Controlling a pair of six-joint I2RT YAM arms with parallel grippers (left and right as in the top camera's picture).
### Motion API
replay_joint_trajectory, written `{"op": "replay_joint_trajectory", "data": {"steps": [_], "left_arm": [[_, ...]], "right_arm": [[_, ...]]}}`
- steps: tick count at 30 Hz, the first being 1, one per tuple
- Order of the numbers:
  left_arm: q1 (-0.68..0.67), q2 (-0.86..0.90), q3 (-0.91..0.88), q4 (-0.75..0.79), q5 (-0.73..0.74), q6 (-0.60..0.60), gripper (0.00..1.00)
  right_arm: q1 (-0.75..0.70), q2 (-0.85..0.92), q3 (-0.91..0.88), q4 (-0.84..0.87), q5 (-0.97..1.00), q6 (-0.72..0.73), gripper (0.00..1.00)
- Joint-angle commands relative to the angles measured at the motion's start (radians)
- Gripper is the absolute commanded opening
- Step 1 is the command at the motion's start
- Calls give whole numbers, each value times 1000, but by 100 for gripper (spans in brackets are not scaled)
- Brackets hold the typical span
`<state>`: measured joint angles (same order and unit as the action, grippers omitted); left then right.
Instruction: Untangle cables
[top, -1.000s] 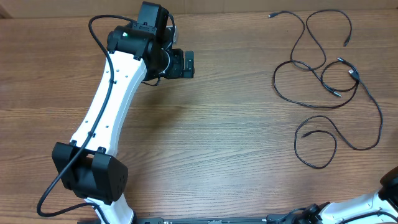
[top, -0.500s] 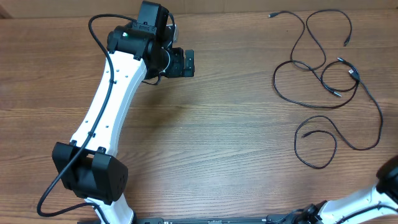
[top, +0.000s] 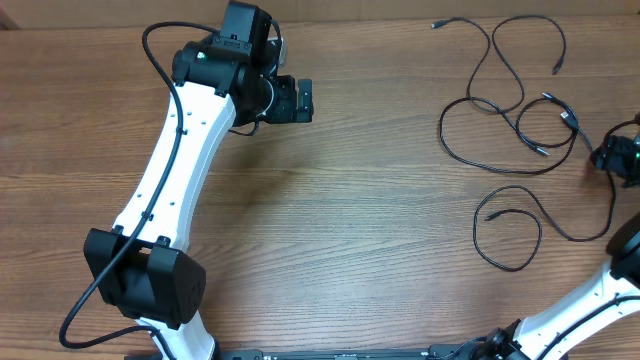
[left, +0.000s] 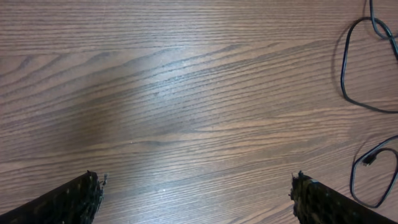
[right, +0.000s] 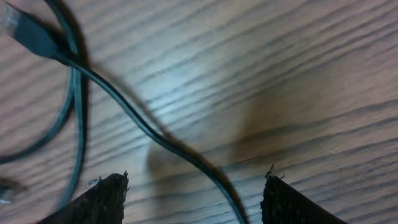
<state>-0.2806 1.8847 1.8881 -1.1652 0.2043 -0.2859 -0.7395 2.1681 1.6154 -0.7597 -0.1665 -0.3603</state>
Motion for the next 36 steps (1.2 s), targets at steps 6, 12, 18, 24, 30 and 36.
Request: {"op": "replay_joint_trajectory", "data": {"steps": [6, 12, 18, 24, 30, 36], "left_arm": [[0, -8, 18, 10, -5, 1, 100], [0, -8, 18, 12, -5, 1, 99], [0, -8, 18, 17, -5, 1, 100], [0, -8, 18, 18, -5, 1, 100], [0, -8, 18, 18, -5, 1, 99], [0, -8, 18, 18, -5, 1, 100]], "right_arm": [[-9, 72, -21, -15, 22, -61, 68], [-9, 72, -30, -18, 43, -49, 4], [-9, 58, 4, -44, 26, 50, 4], [-9, -48, 37, -56, -71, 47, 4], [-9, -198, 39, -70, -436, -152, 4], [-9, -332, 39, -84, -731, -304, 4]]}}
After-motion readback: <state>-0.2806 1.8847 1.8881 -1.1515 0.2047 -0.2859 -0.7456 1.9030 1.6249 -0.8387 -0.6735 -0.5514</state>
